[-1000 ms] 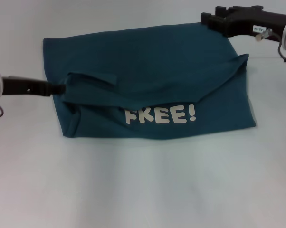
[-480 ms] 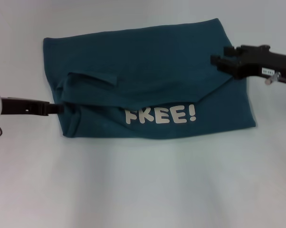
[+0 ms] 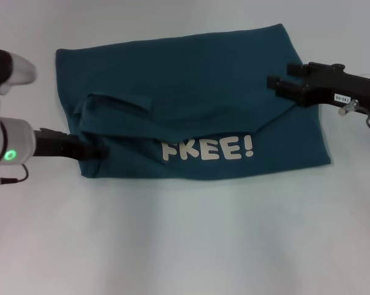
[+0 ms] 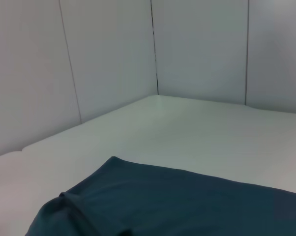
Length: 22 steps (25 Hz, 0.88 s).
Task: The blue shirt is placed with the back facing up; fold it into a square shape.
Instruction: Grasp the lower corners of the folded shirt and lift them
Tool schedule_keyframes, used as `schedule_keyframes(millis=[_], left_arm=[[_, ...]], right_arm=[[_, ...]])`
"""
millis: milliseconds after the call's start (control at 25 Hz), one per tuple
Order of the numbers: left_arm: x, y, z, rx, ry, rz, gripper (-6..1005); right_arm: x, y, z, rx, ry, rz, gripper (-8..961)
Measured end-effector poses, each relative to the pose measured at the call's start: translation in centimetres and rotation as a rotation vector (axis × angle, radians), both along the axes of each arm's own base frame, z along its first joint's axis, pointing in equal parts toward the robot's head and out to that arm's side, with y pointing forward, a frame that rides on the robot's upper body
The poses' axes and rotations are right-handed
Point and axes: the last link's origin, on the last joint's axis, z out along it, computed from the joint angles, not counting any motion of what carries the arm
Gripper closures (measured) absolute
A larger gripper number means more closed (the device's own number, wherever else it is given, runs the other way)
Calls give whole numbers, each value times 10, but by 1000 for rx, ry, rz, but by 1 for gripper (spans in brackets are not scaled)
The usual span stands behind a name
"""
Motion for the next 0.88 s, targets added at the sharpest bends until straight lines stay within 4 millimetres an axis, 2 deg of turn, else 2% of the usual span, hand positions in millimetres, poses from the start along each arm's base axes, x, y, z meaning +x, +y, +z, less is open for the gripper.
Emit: schedule_keyframes(millis=[160, 880], left_arm=[[-1, 2, -9, -15, 20, -15, 208], [-2, 0, -23, -89, 41, -39, 199]], right_arm=[[1, 1, 1, 1, 6, -8, 376], [4, 9, -6, 6, 0, -40, 382]])
